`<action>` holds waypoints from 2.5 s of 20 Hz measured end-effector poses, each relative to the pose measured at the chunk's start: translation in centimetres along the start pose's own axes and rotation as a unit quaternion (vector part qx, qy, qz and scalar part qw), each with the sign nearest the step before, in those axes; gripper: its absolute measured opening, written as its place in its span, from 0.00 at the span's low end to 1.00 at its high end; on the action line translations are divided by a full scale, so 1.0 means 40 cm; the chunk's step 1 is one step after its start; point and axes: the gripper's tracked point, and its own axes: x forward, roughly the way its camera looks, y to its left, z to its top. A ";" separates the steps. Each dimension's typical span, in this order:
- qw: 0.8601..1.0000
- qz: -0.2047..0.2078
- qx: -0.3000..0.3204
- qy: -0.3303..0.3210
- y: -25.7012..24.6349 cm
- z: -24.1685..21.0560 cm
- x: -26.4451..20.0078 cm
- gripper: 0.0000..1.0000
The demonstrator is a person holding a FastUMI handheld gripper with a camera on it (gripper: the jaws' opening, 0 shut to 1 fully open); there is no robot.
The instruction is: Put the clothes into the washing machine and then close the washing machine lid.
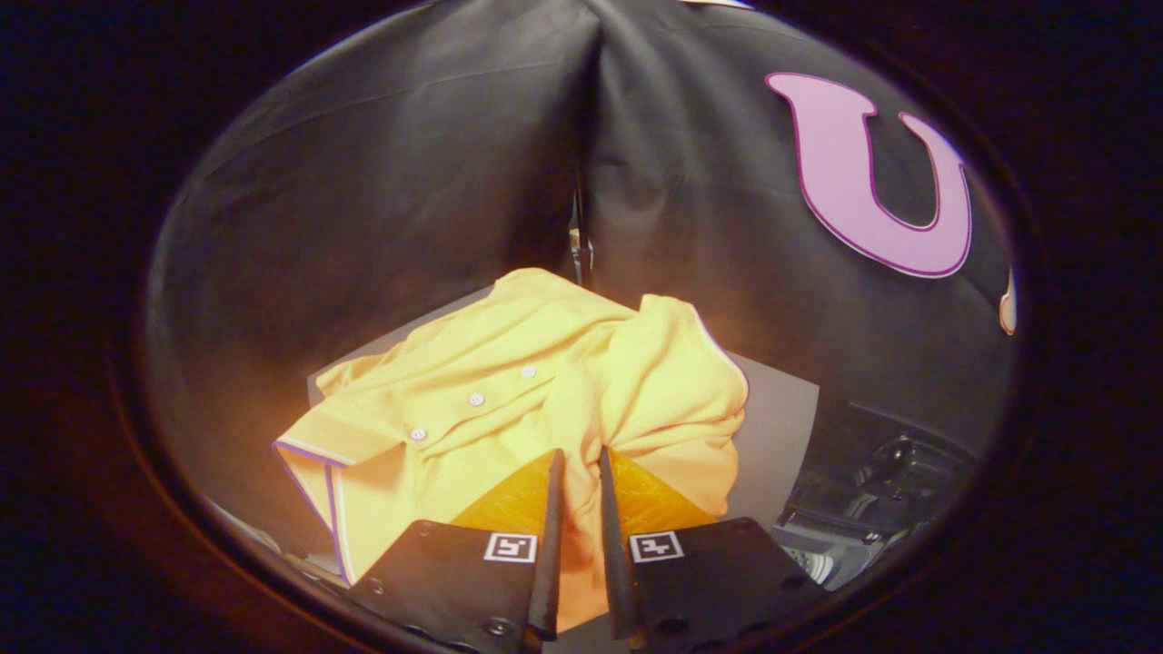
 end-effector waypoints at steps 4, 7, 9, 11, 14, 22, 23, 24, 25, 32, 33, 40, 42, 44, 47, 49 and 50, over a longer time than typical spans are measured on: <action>0.998 0.000 0.066 -0.006 -0.005 0.000 -0.014 0.01; 0.994 0.010 0.107 -0.017 -0.024 -0.004 -0.031 0.01; 0.993 0.002 0.115 -0.026 -0.047 0.005 -0.053 0.01; 0.991 -0.020 0.123 -0.038 -0.077 0.031 -0.087 0.01; 0.986 -0.082 0.132 -0.064 -0.129 0.120 -0.192 0.01; 0.940 -0.324 0.066 -0.086 -0.380 0.373 -0.640 0.00; 0.935 -0.338 0.064 -0.087 -0.407 0.360 -0.664 0.01; 0.931 -0.347 0.063 -0.089 -0.428 0.374 -0.681 0.01; 0.931 -0.349 0.062 -0.089 -0.468 0.348 -0.634 0.01; 0.947 -0.311 0.050 -0.071 -0.441 0.272 -0.554 0.39; 0.947 -0.309 0.050 -0.070 -0.439 0.271 -0.547 0.39; 0.948 -0.306 0.049 -0.077 -0.438 0.278 -0.535 0.39; 0.949 -0.303 0.047 -0.077 -0.441 0.280 -0.530 0.51; 0.950 -0.298 0.050 -0.074 -0.442 0.283 -0.525 0.75; 0.946 -0.307 0.060 -0.085 -0.472 0.286 -0.507 0.98; 0.944 -0.309 0.064 -0.095 -0.486 0.303 -0.491 0.98; 0.943 -0.310 0.066 -0.100 -0.493 0.312 -0.485 0.98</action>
